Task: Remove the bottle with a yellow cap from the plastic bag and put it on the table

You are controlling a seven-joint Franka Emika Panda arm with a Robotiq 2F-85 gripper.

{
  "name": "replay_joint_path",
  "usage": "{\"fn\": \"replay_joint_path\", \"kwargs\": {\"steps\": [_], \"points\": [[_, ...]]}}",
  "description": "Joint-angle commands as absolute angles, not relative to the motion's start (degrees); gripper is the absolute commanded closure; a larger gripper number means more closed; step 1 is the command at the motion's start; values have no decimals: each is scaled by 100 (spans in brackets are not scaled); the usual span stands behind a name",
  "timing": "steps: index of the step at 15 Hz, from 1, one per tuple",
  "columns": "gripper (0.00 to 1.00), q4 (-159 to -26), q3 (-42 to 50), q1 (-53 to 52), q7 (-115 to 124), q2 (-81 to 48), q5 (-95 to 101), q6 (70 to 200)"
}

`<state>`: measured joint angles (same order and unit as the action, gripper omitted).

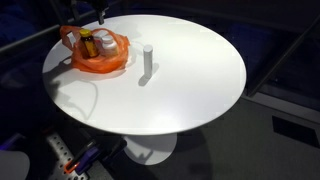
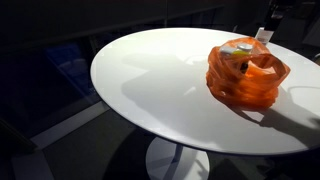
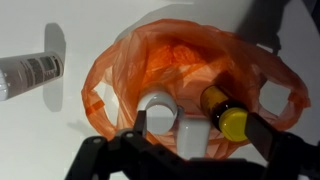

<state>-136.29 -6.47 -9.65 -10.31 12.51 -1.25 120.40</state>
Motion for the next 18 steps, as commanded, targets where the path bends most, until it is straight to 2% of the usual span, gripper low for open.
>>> {"fn": "replay_joint_path", "kwargs": {"steps": [1, 18], "points": [[0, -13605, -686, -959, -1075, 1216, -69, 12026], [0, -13471, -1080, -1247, -1224, 610, 197, 12443]]}}
